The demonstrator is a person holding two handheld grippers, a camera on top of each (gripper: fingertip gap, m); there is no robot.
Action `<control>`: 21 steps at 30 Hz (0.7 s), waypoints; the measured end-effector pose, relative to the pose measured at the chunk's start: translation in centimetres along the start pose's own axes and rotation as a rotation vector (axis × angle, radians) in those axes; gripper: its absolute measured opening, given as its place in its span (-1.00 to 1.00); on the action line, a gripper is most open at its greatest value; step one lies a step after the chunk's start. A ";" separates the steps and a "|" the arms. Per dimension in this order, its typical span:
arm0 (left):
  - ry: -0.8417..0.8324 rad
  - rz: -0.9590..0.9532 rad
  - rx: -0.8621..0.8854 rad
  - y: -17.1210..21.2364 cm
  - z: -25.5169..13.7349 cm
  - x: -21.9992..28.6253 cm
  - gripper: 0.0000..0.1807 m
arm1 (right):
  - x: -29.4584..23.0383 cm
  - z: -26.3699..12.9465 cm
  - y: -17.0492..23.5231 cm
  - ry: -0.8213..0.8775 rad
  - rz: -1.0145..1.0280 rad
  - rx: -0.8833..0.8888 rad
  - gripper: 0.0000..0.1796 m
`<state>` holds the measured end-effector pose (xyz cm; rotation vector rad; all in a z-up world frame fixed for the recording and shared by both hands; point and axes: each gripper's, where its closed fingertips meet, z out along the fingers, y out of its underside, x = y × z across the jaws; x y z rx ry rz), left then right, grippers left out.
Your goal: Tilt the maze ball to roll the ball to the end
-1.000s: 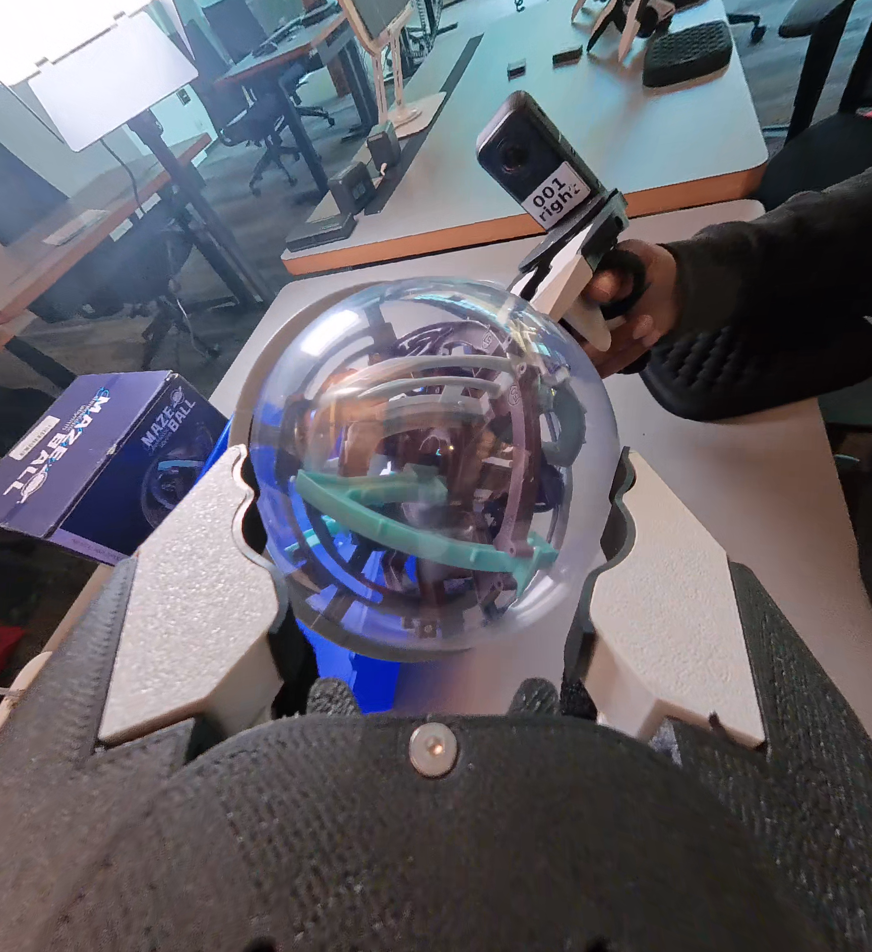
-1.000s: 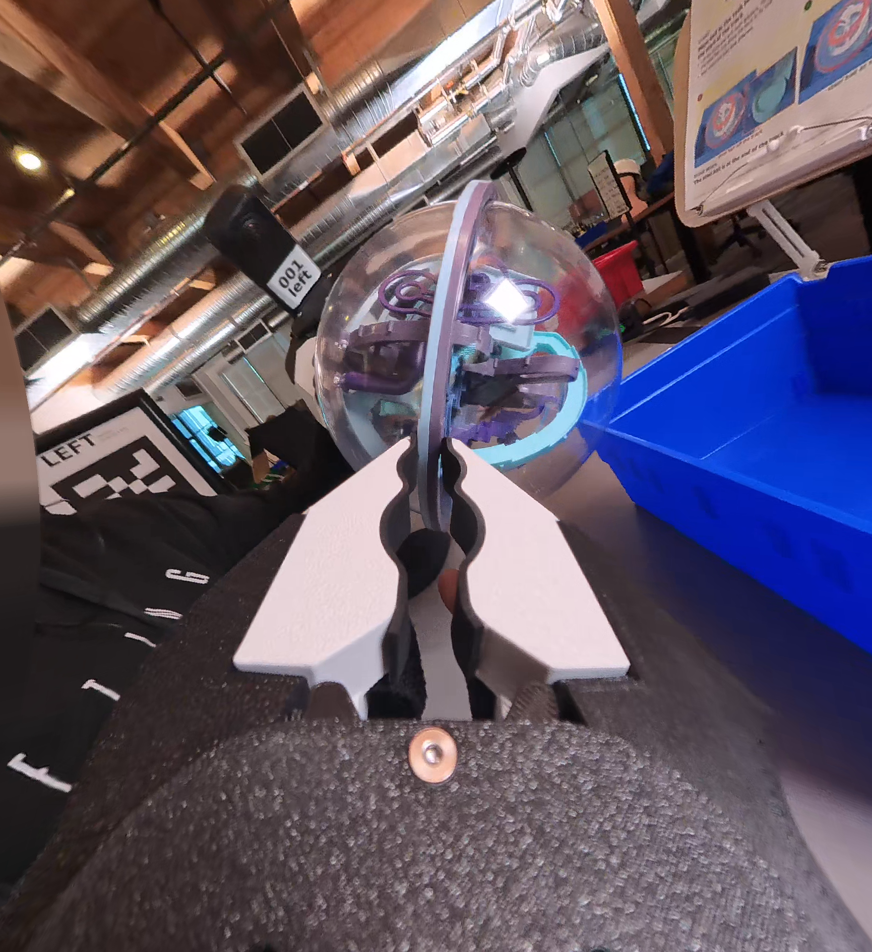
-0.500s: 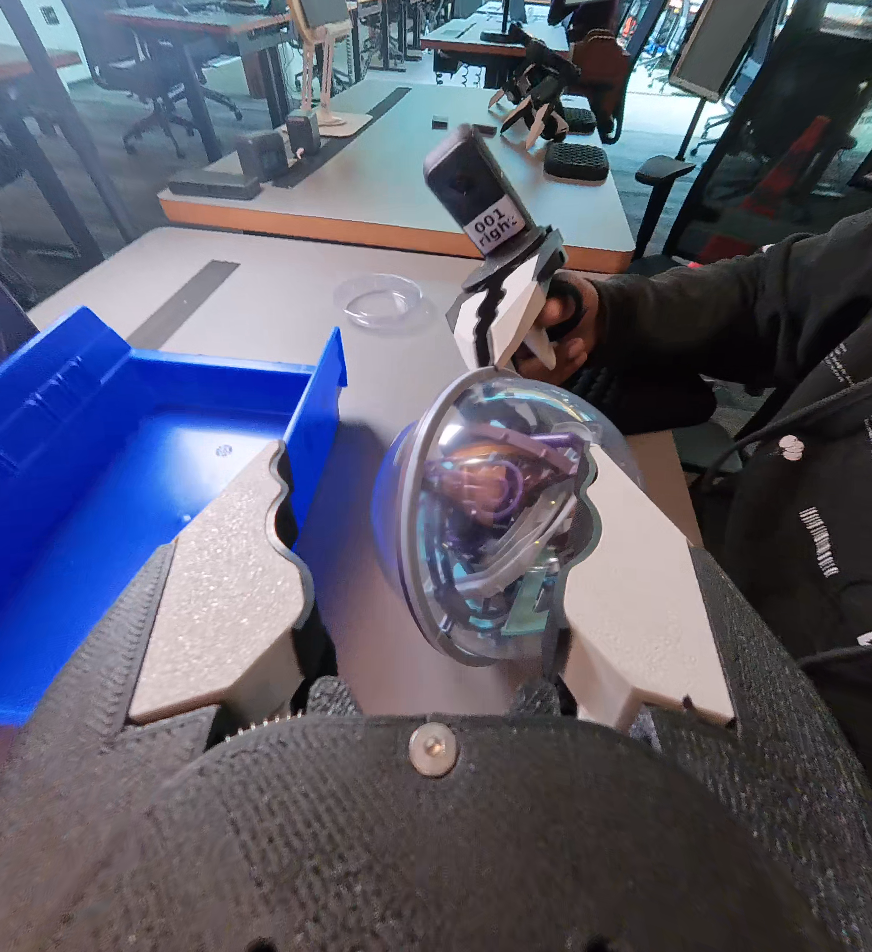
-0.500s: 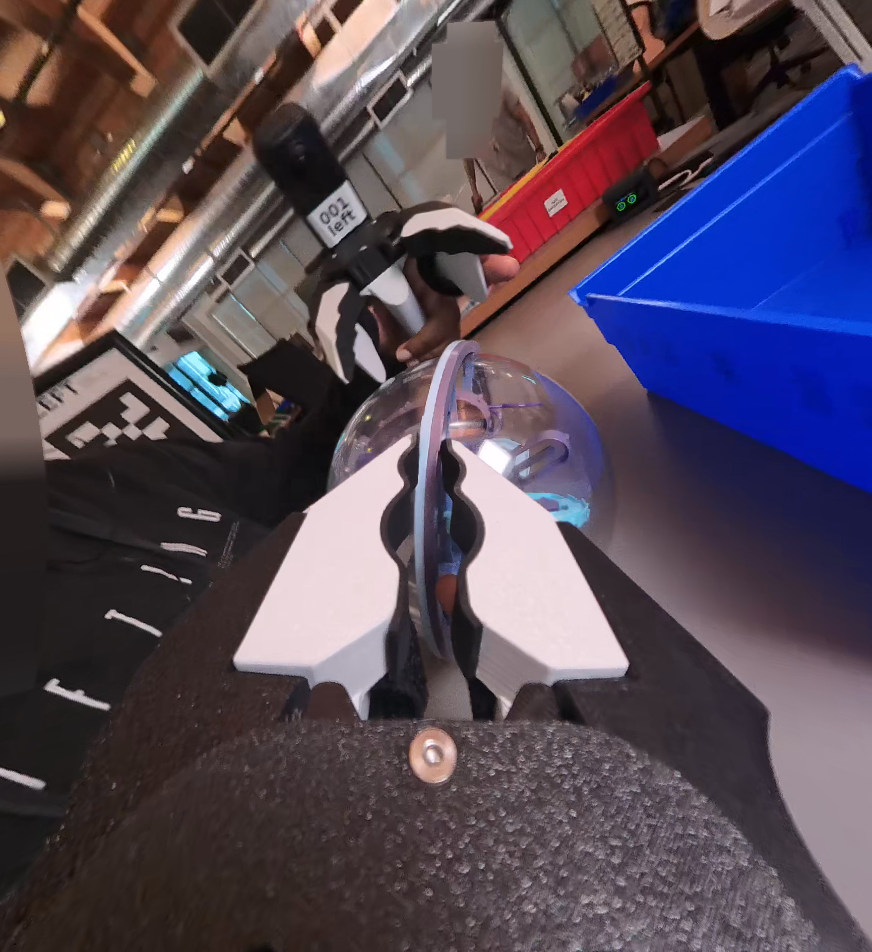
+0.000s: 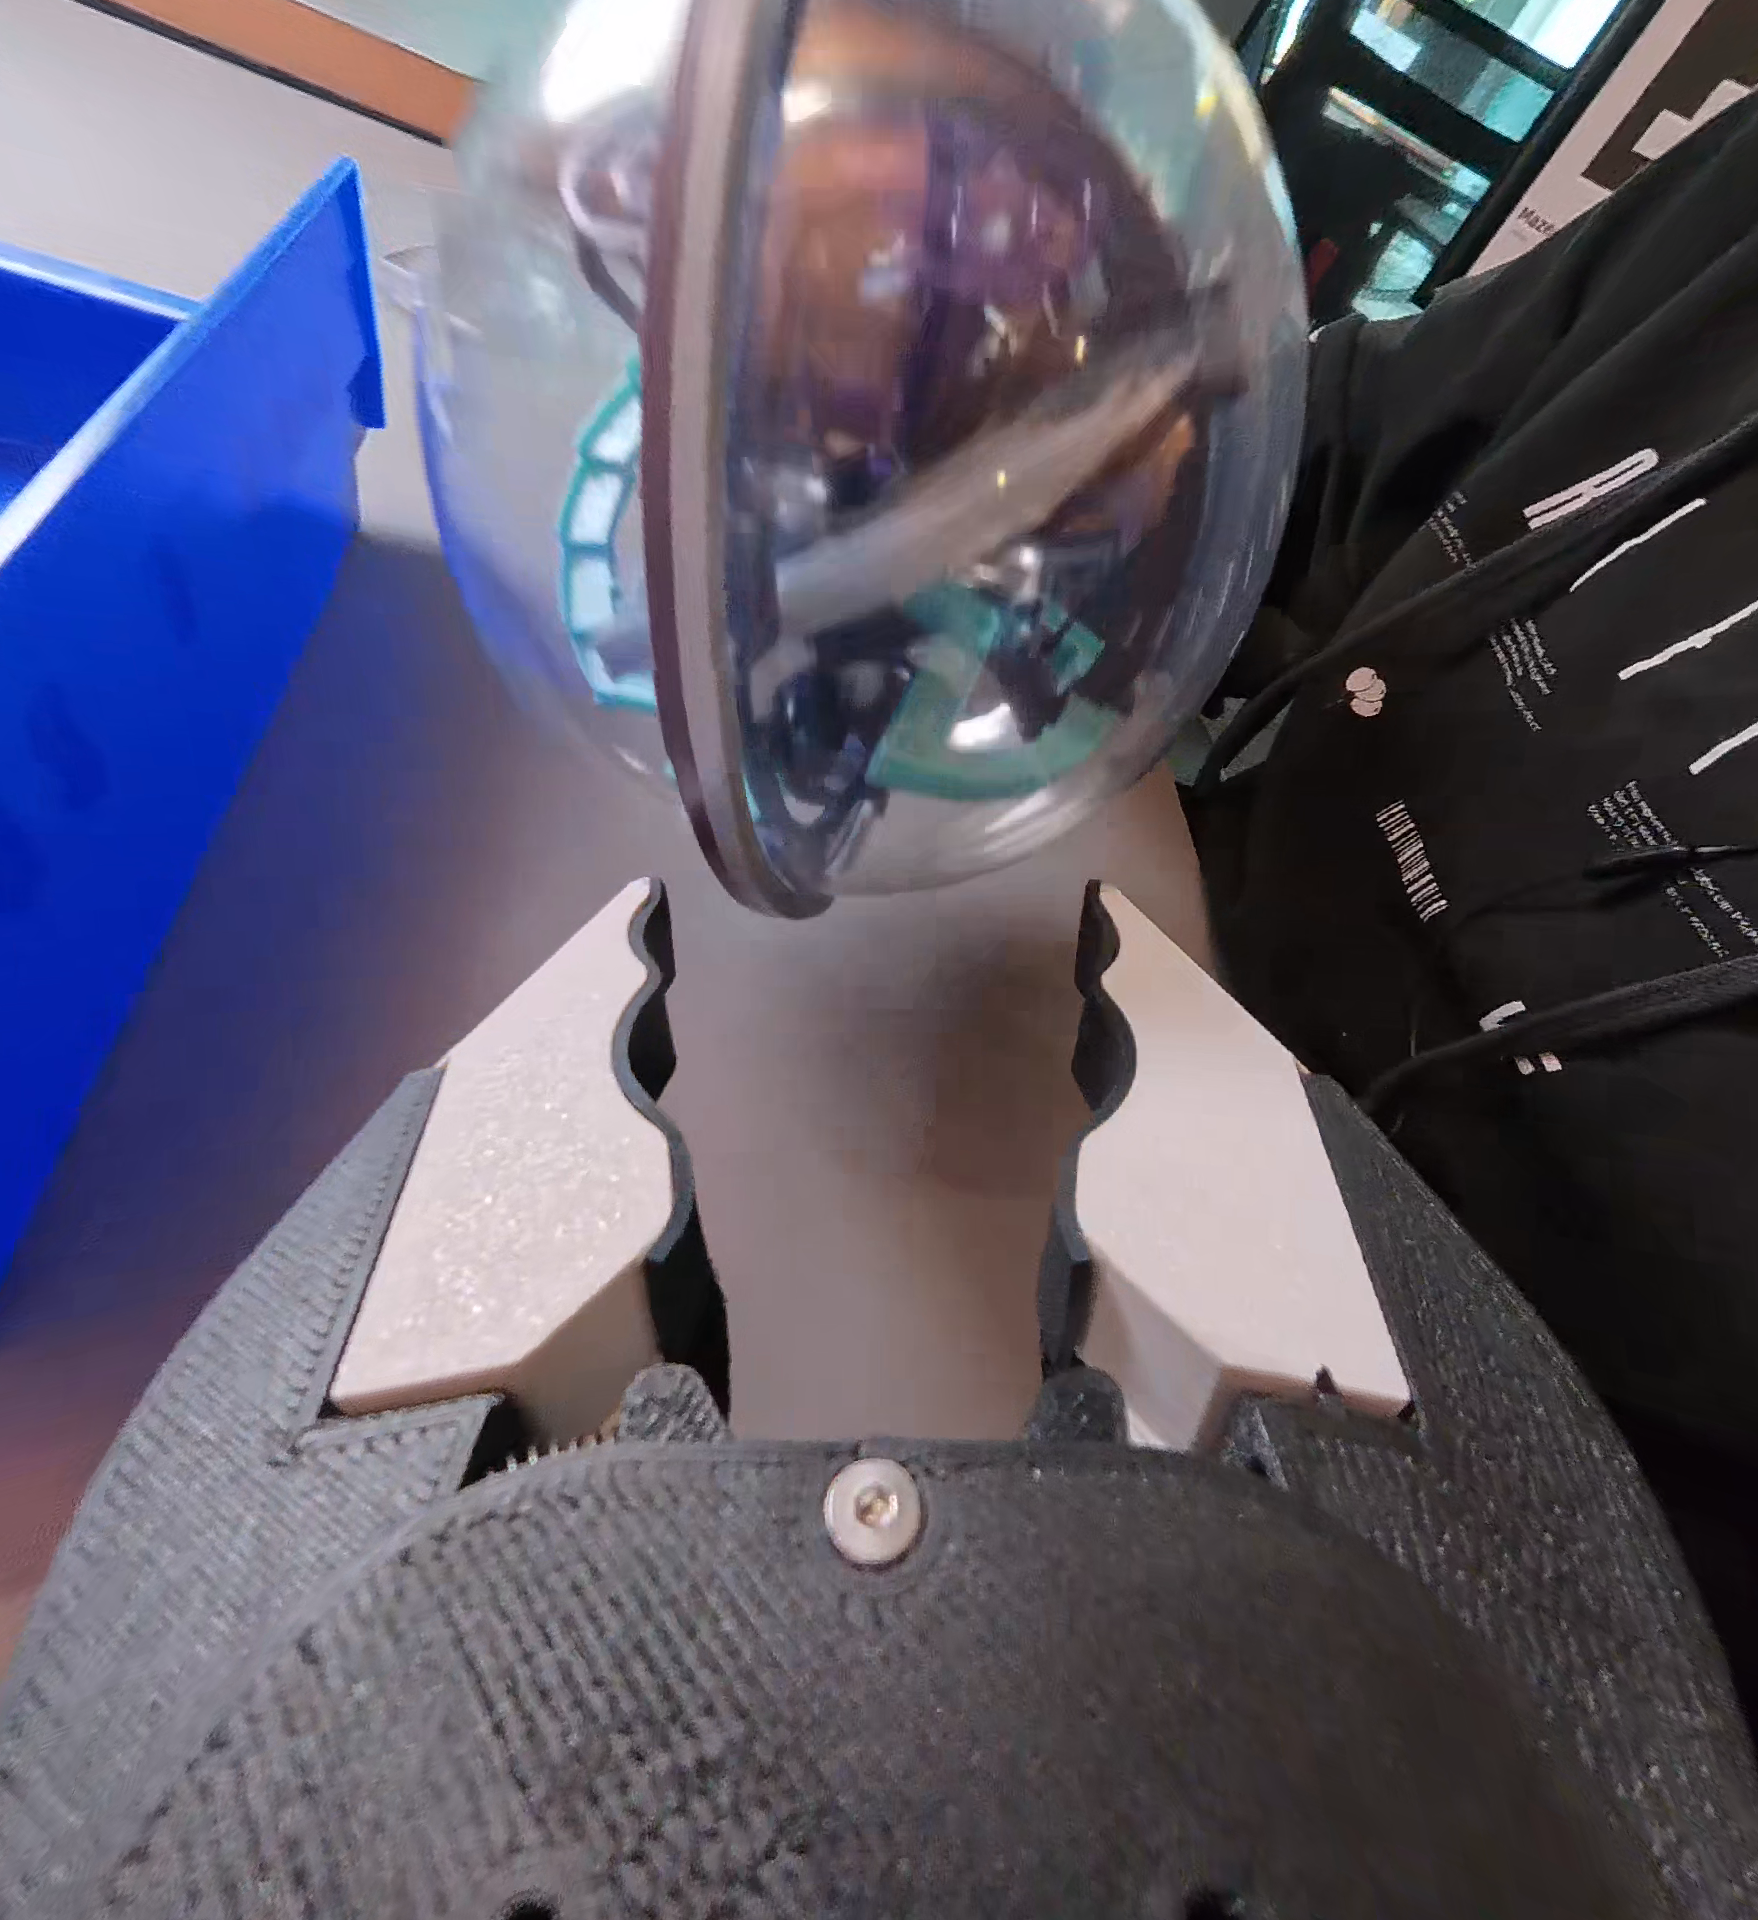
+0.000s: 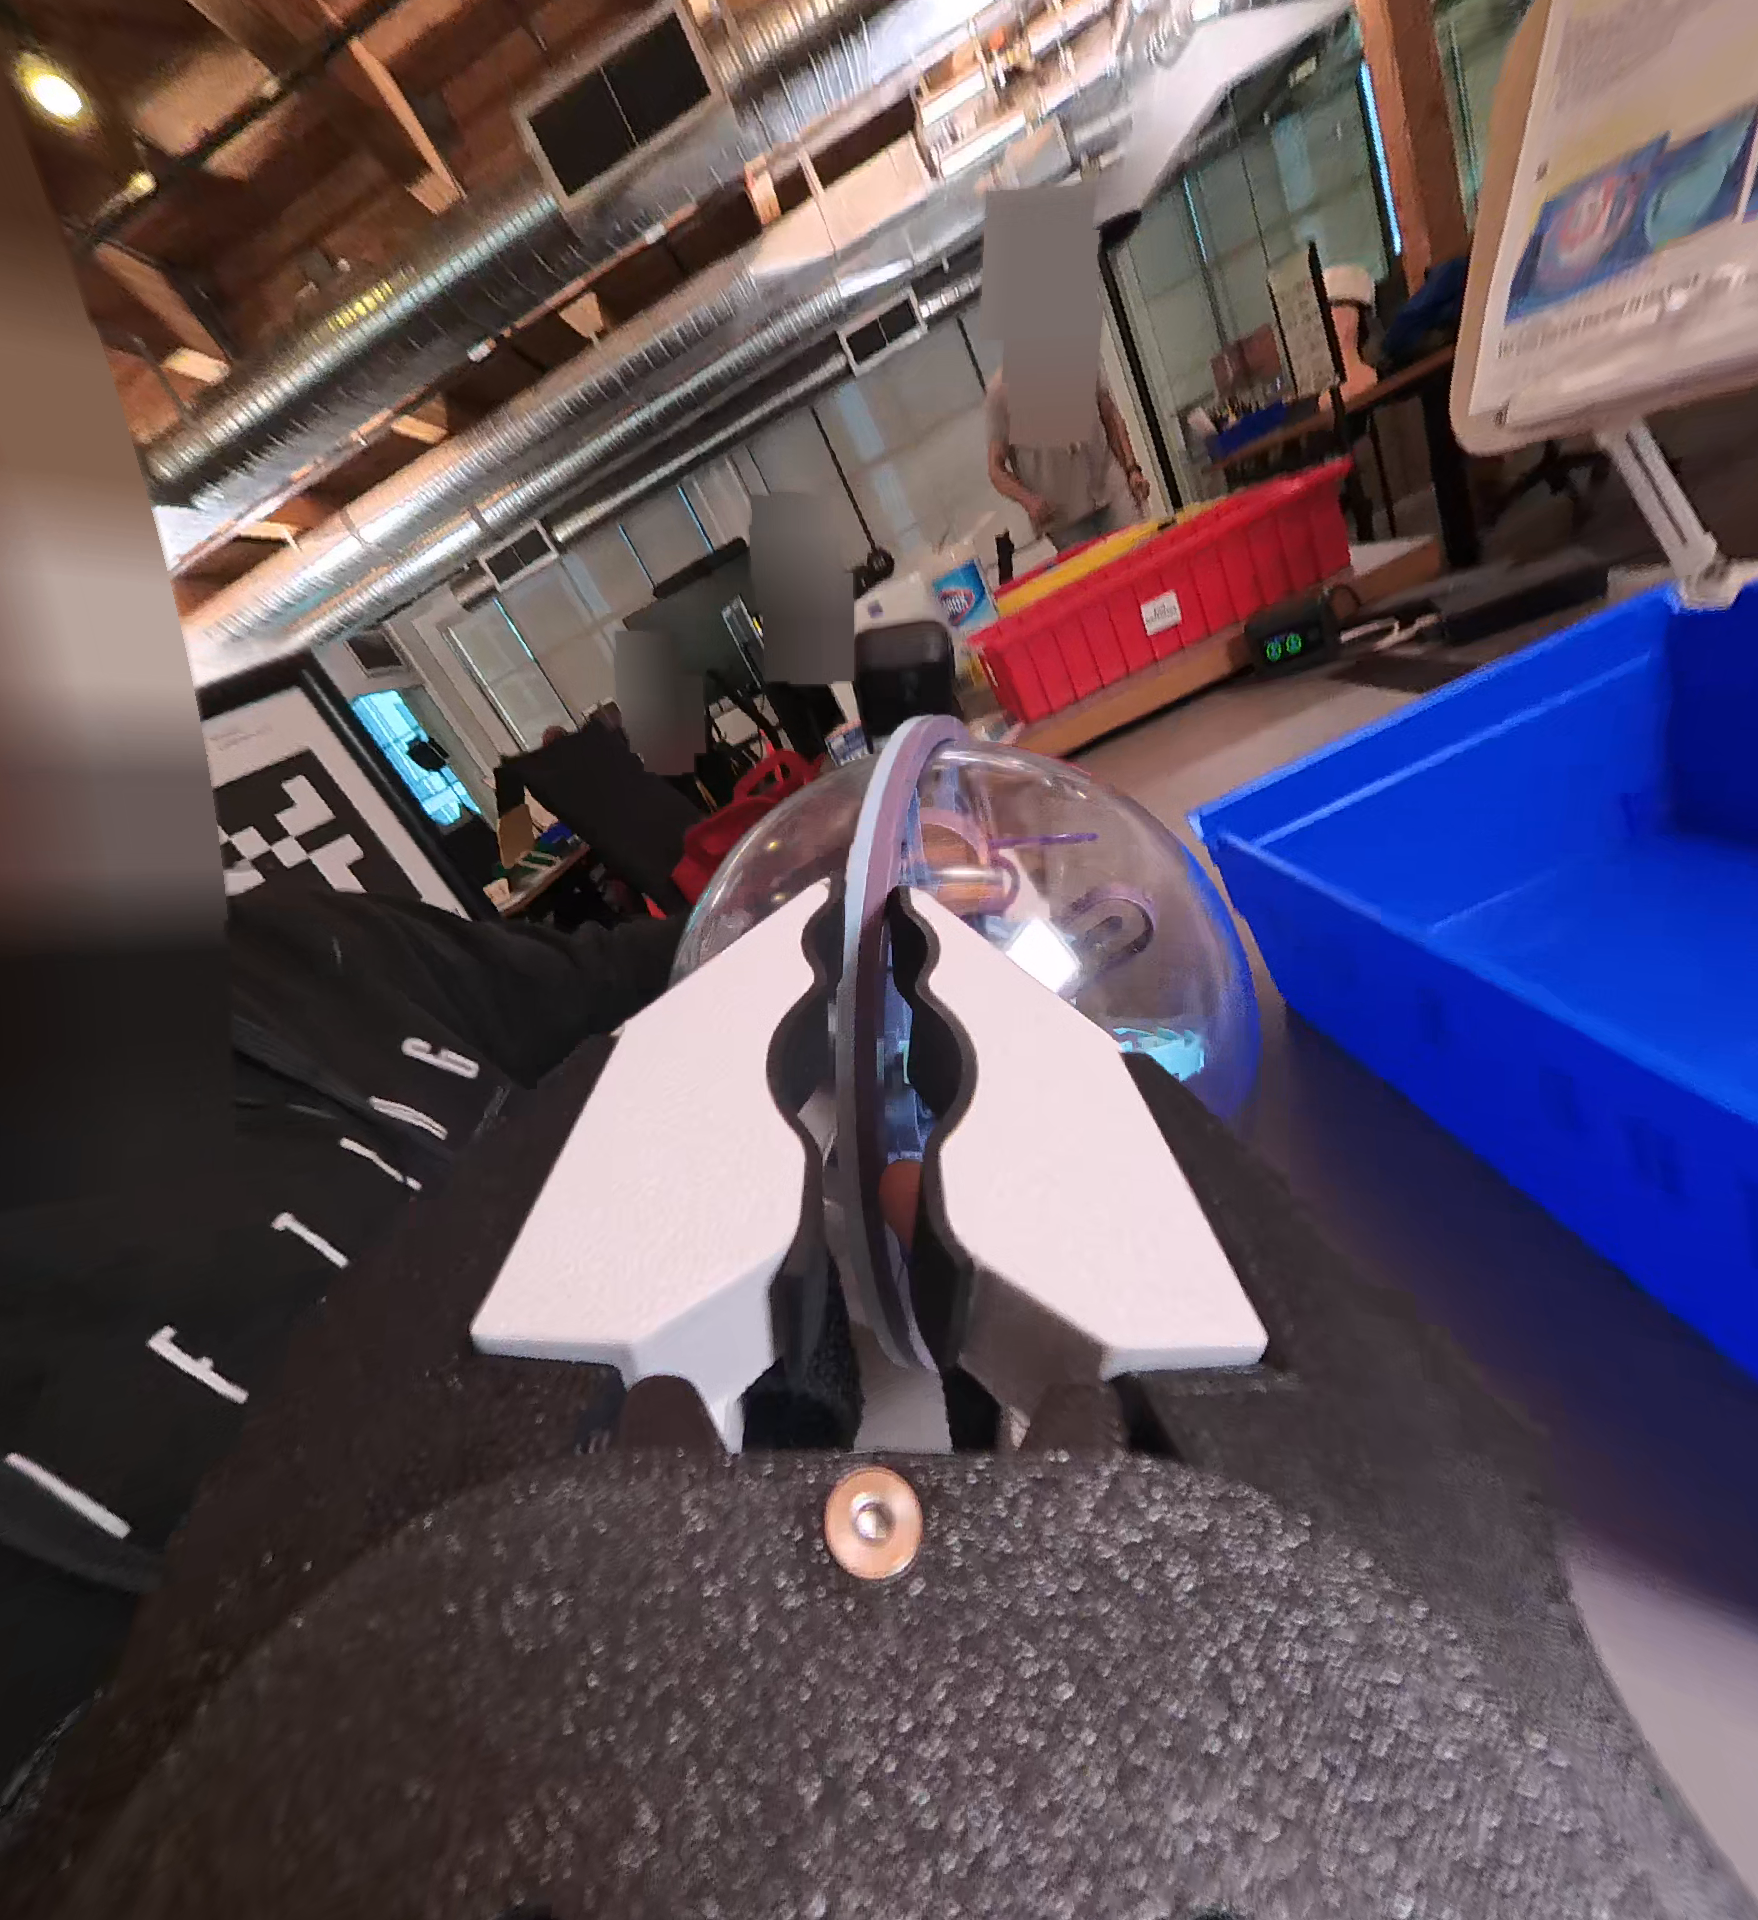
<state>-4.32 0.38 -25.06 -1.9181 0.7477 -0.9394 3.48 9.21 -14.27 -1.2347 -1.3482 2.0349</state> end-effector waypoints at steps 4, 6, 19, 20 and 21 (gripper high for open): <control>0.025 0.069 0.117 -3.1 0.9 1.1 -0.27 | -1.2 -0.6 -3.5 -0.036 -0.022 0.134 -0.93; -0.015 0.105 0.146 -4.3 0.9 0.9 -0.38 | -1.4 -1.0 -4.4 -0.044 -0.025 0.168 -0.93; 0.006 -0.079 0.270 -4.0 -0.3 0.0 -0.88 | 4.0 -2.2 -2.7 0.060 0.185 0.270 -0.93; 0.013 -0.088 0.273 -3.8 -0.3 -0.1 -0.88 | 4.3 -2.2 -2.5 0.063 0.194 0.264 -0.93; 0.024 -0.099 0.275 -3.7 -0.4 -0.1 -0.89 | 4.5 -2.2 -2.3 0.062 0.206 0.257 -0.93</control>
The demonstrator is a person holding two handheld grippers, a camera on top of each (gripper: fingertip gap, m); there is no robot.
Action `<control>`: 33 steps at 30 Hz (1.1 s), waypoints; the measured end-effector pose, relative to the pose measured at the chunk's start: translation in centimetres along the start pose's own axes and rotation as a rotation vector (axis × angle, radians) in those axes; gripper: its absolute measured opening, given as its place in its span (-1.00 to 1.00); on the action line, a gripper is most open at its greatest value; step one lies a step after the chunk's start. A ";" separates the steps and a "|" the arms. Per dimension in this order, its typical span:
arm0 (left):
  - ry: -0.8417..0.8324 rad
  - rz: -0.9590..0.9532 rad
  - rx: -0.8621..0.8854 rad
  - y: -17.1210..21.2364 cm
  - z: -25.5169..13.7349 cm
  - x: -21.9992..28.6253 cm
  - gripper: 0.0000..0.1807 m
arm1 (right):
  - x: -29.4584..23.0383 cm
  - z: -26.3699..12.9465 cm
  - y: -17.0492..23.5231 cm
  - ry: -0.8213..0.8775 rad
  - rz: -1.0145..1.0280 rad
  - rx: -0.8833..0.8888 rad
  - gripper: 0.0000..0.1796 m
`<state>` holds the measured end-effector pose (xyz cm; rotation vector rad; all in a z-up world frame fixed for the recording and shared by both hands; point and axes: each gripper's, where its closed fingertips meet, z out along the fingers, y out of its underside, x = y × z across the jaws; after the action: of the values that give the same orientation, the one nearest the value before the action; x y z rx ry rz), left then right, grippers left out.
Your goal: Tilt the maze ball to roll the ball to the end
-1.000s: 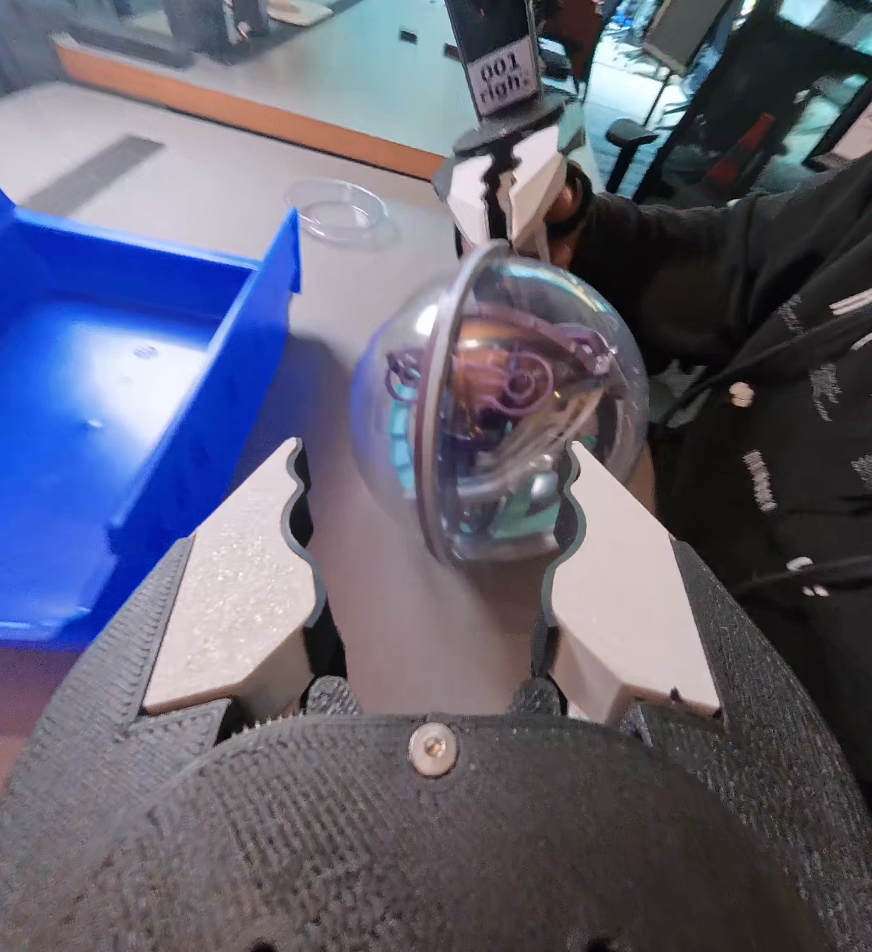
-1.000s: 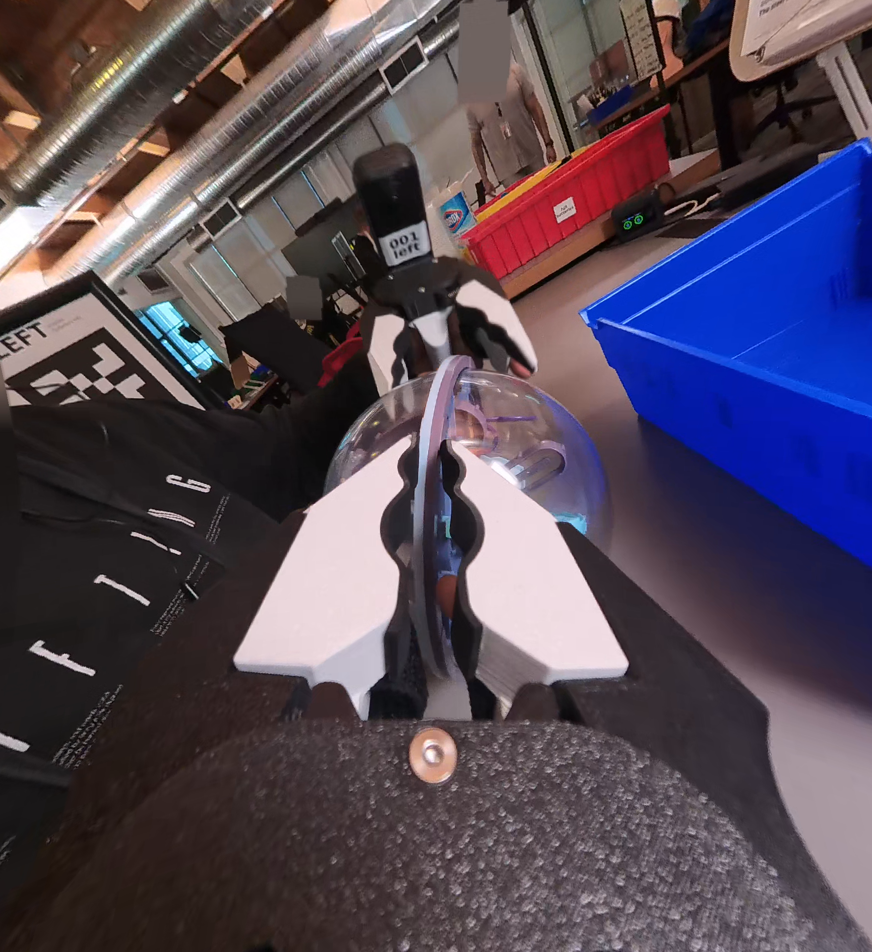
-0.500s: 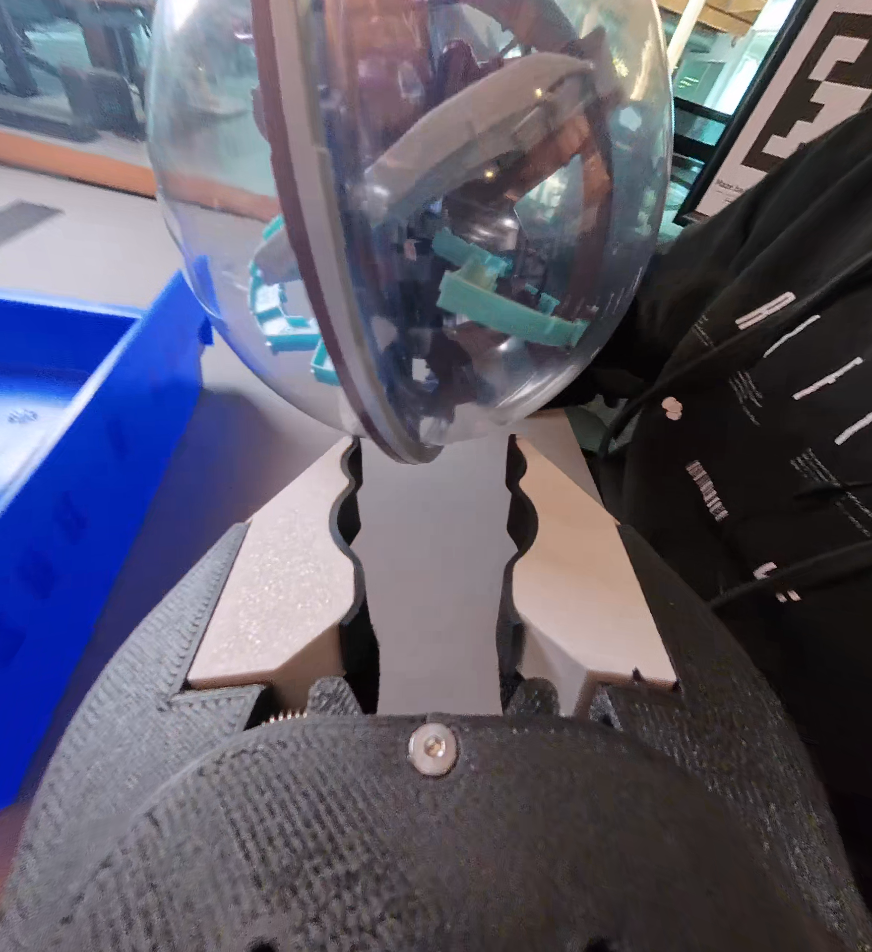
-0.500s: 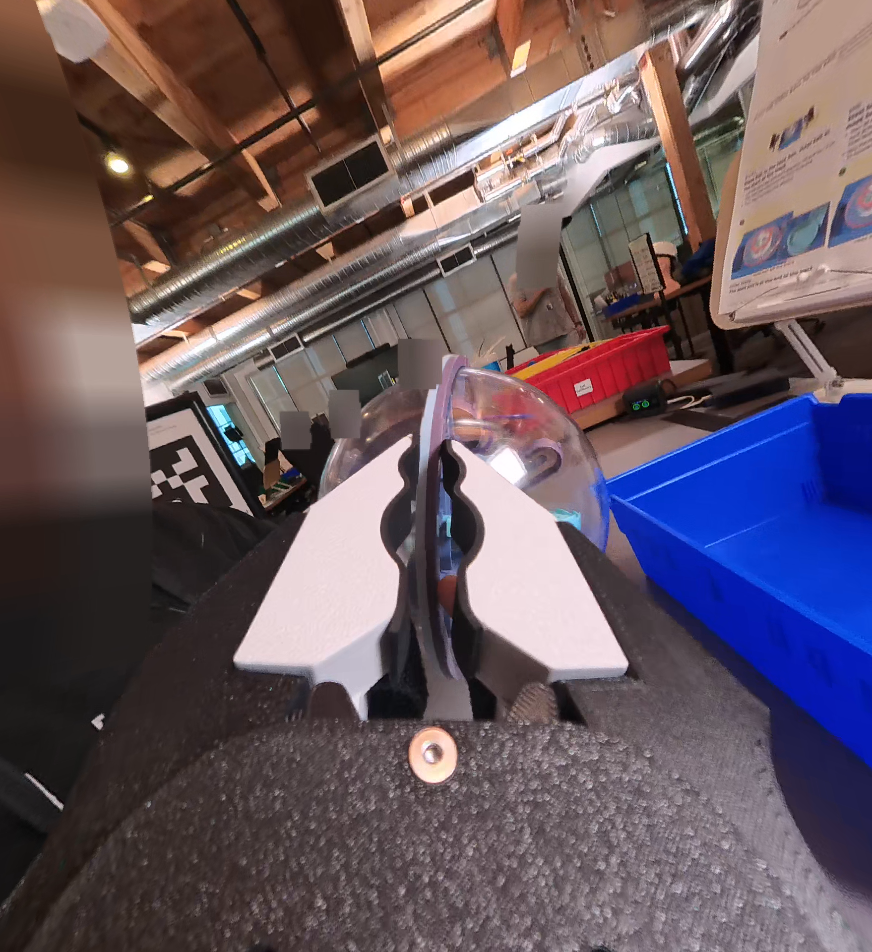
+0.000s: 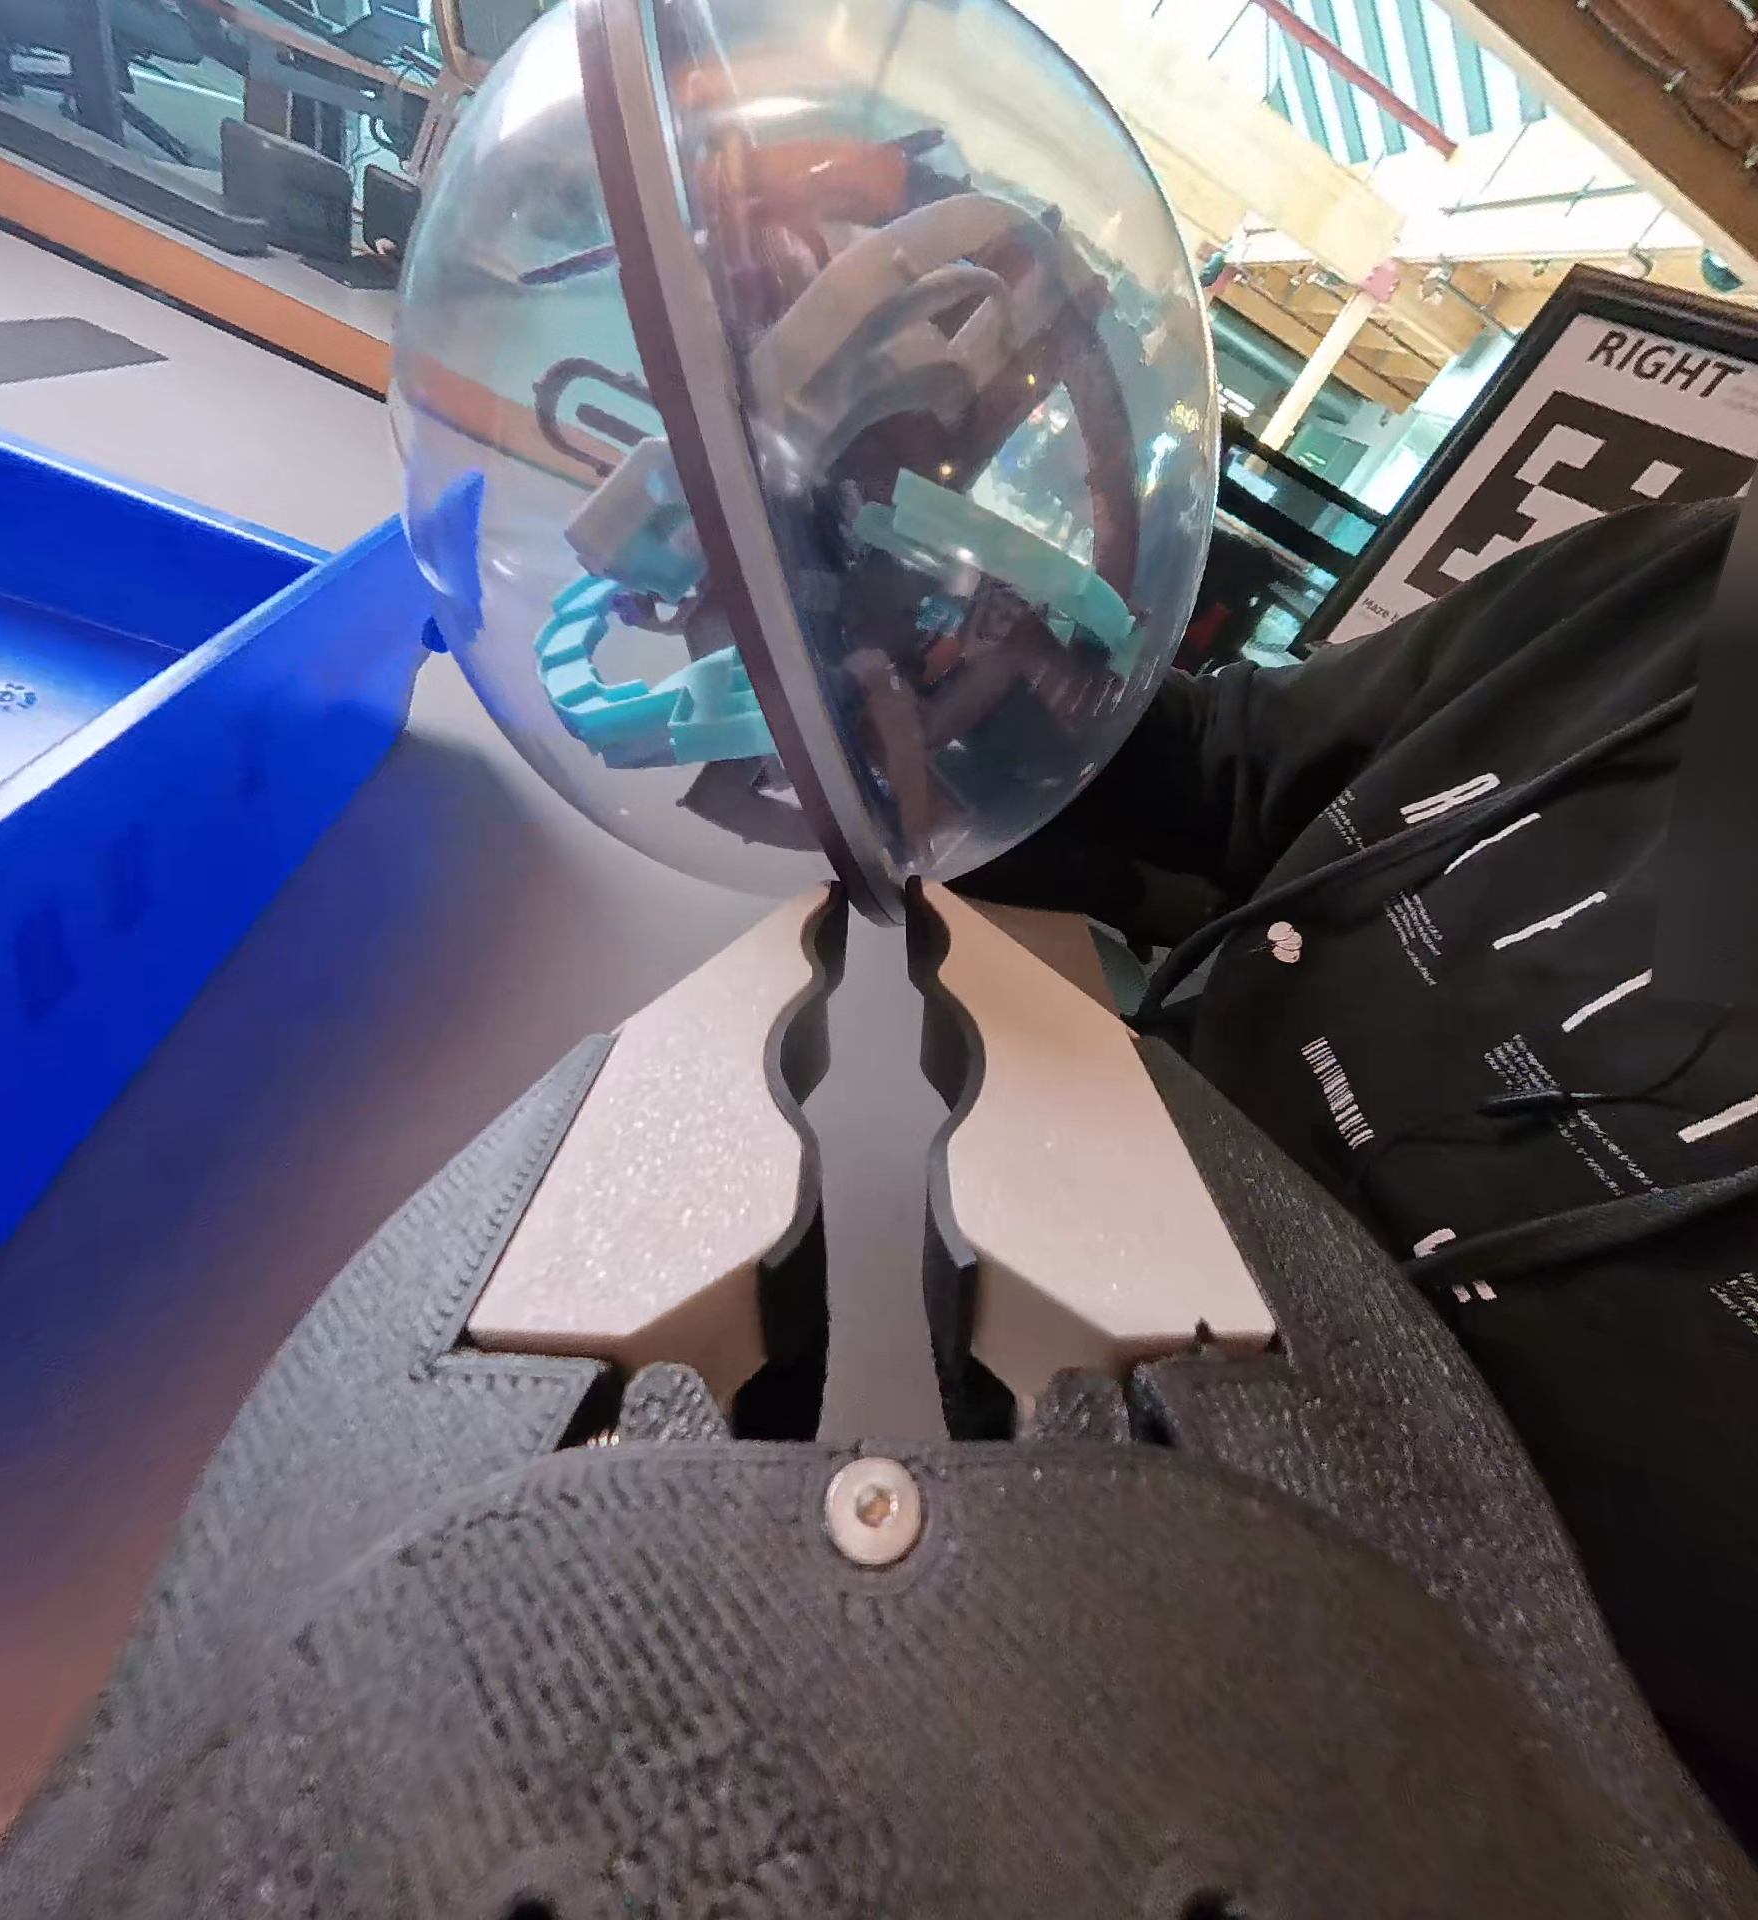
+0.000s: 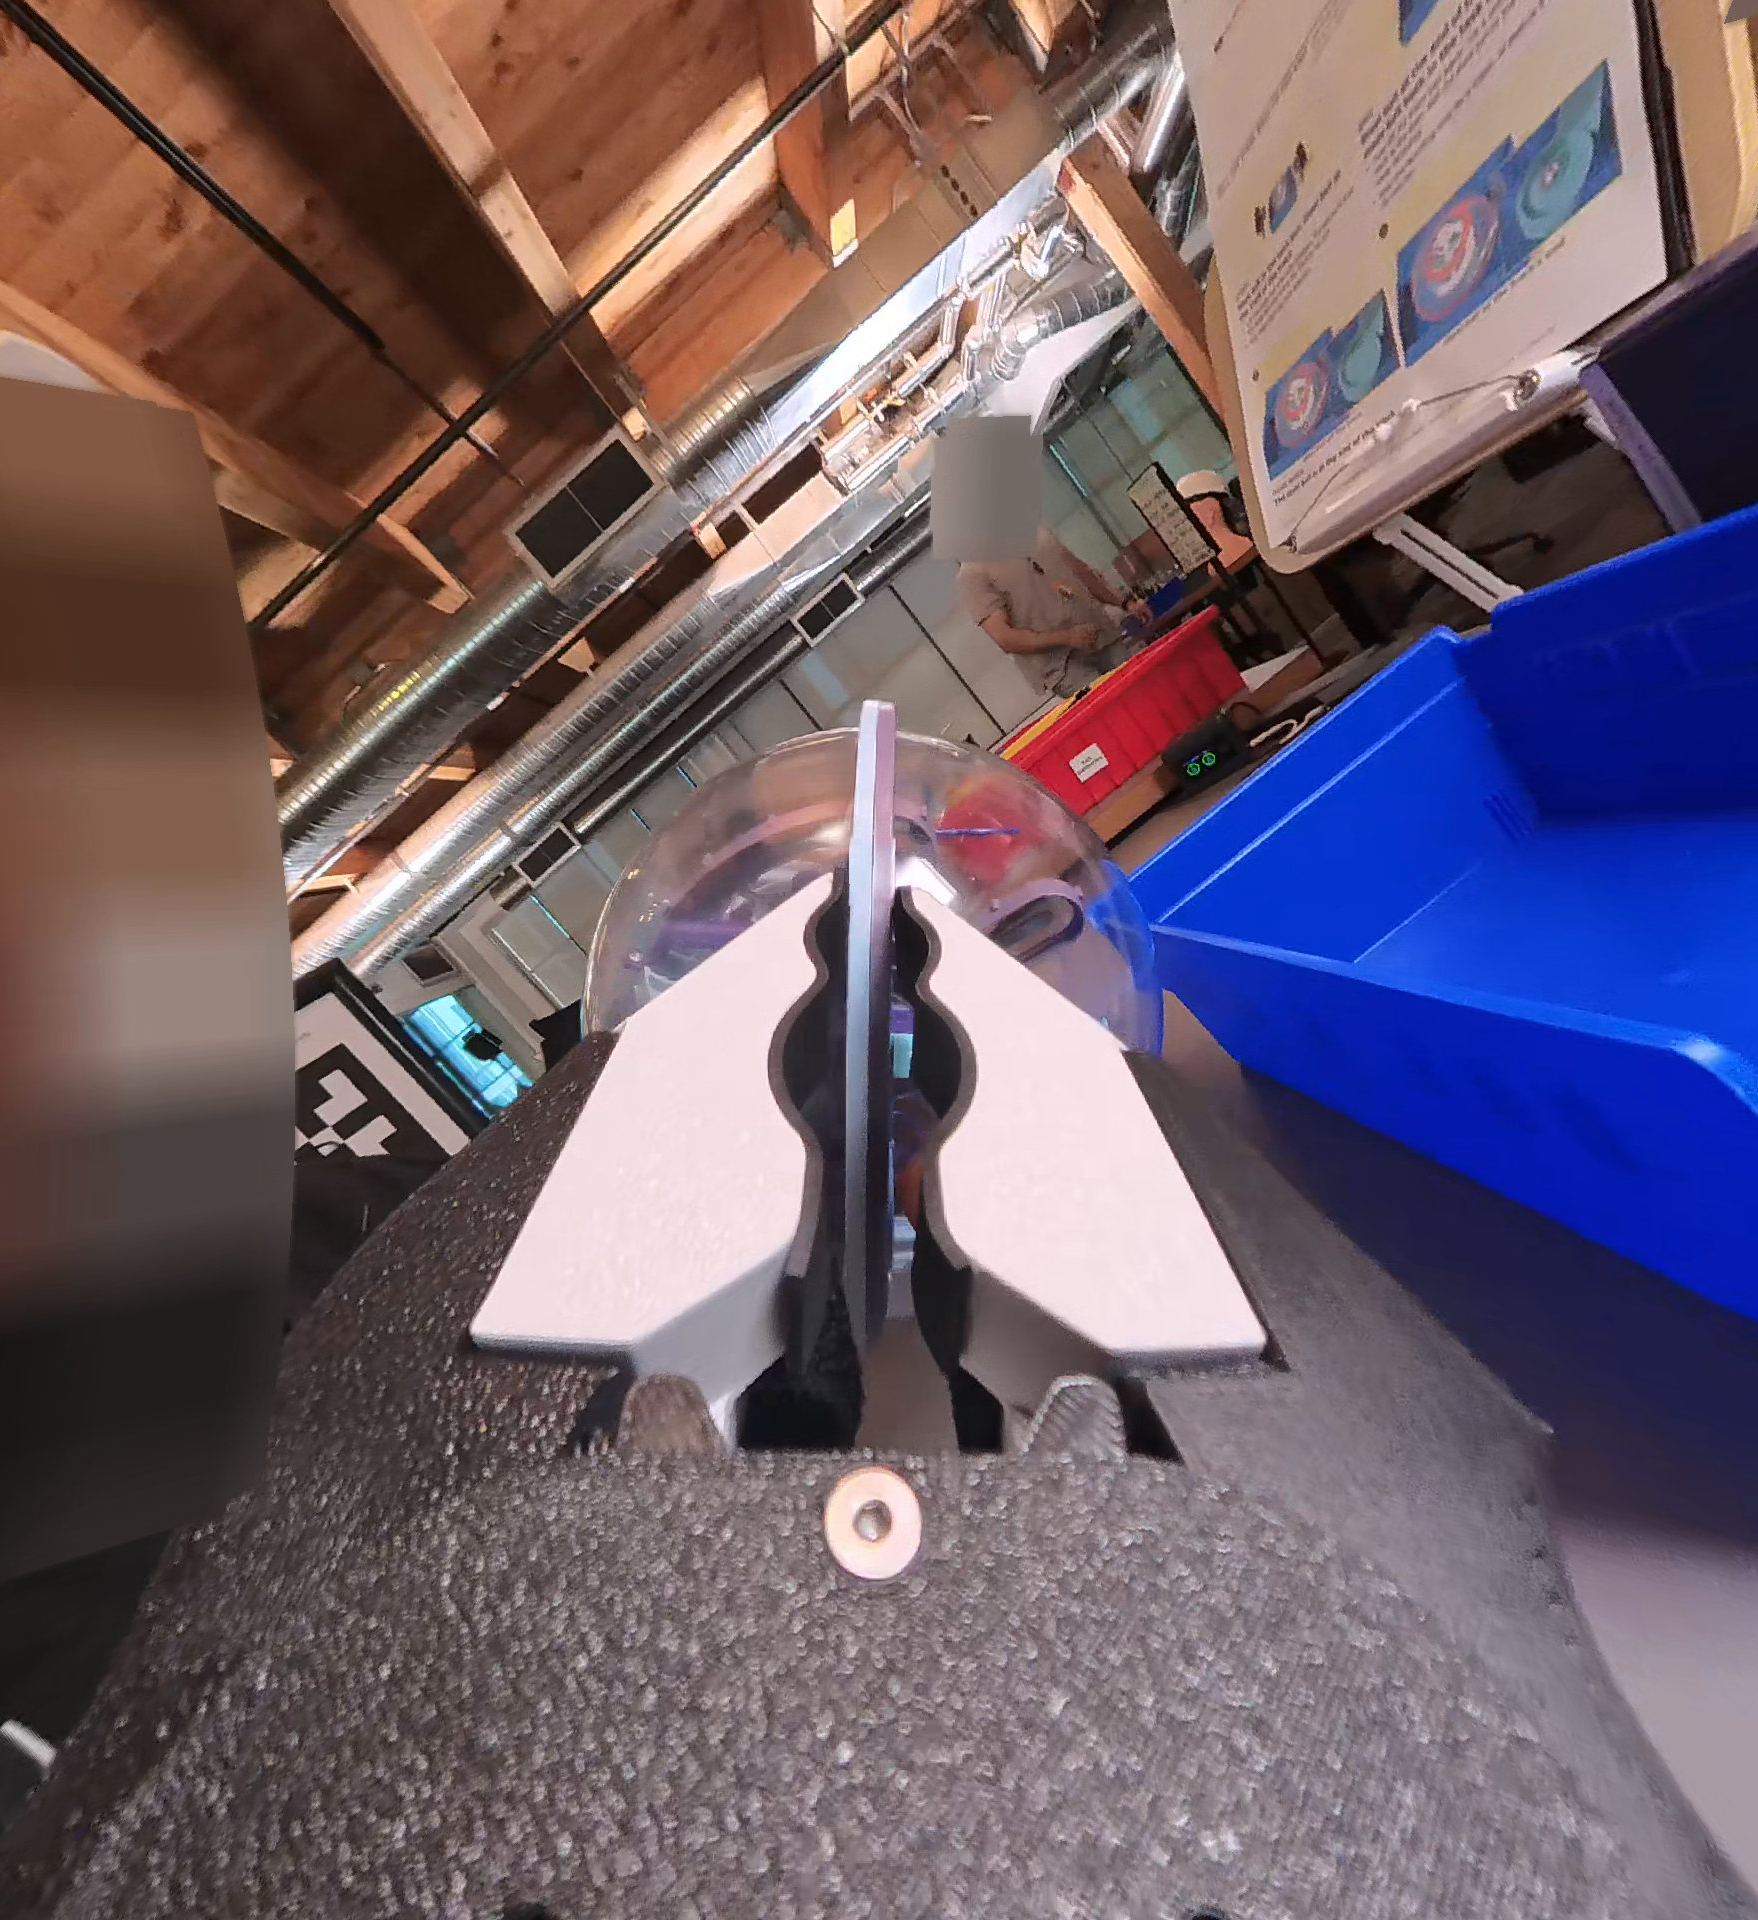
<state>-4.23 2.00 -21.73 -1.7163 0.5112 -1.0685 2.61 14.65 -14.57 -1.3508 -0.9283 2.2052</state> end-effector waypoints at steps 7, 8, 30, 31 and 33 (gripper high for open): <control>0.026 -0.031 0.095 -1.4 -1.7 -0.5 -0.91 | 1.5 -0.6 1.7 -0.014 0.018 -0.072 -0.93; 0.030 -0.039 0.117 -1.7 -2.0 -0.6 -0.91 | 1.7 -0.7 2.1 -0.022 0.019 -0.089 -0.93; -0.072 -0.372 0.223 -0.9 -4.5 -5.5 -0.92 | 4.7 -0.9 7.6 0.037 0.120 -0.347 -0.93; -0.076 -0.384 0.221 -0.7 -4.6 -5.7 -0.92 | 5.0 -1.0 7.9 0.045 0.129 -0.363 -0.93; -0.088 -0.406 0.216 -0.4 -4.7 -6.0 -0.92 | 5.5 -1.1 8.6 0.063 0.140 -0.402 -0.93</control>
<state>-11.32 4.17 -23.37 -1.7021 -0.0158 -1.2737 1.17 12.39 -24.47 -1.6974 -1.3421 2.1354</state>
